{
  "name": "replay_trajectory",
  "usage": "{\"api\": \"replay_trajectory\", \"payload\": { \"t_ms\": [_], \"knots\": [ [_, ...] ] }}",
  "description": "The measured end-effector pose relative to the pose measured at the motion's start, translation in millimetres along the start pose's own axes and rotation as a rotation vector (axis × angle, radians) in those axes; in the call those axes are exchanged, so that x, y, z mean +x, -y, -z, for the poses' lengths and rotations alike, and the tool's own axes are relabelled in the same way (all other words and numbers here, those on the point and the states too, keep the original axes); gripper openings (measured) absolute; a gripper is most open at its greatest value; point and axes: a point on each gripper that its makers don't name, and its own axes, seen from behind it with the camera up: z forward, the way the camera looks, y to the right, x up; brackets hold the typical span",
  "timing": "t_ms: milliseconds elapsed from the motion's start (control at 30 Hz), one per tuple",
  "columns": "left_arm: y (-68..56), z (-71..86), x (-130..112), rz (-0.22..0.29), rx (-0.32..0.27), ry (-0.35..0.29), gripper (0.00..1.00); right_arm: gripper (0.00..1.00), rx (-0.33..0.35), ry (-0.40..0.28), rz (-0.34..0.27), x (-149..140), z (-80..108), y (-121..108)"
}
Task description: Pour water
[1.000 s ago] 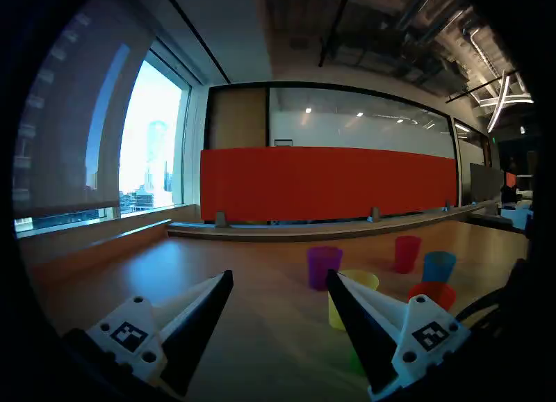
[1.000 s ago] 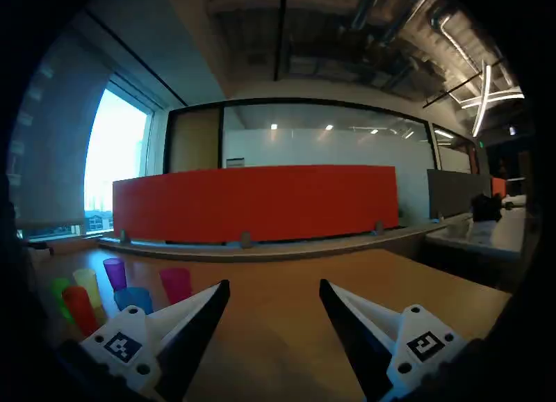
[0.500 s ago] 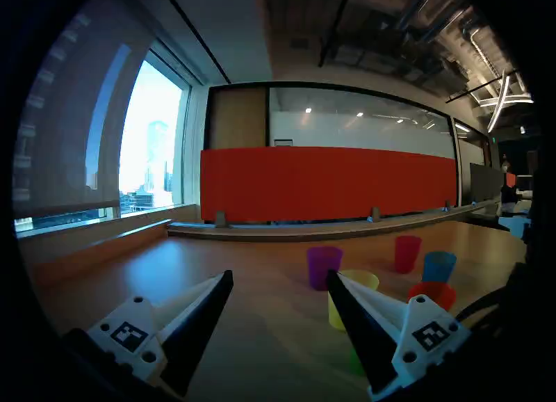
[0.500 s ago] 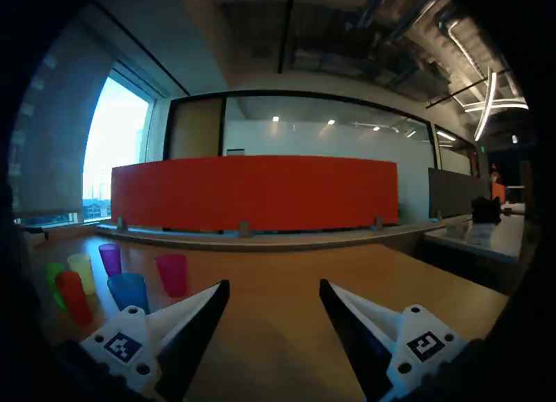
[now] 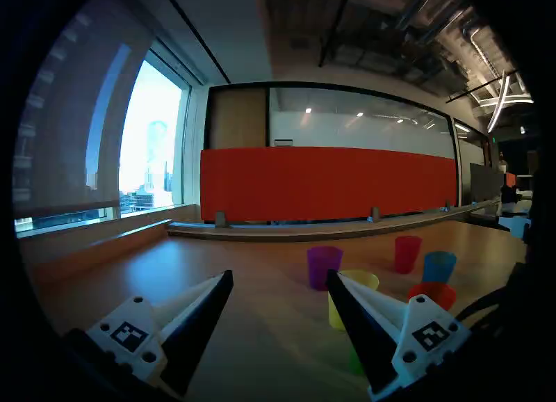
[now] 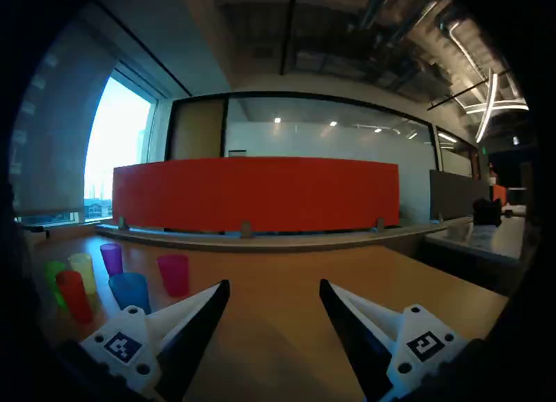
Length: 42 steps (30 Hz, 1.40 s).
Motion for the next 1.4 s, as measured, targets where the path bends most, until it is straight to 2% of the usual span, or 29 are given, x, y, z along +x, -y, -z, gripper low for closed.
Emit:
{"api": "replay_trajectory", "payload": {
  "t_ms": [1400],
  "knots": [
    [-0.5, -0.7, -0.1, 0.0, 0.0, 0.0, 1.0, 1.0, 0.009, 0.003, -0.002, -0.9, -0.7, 3.0]
  ]
}}
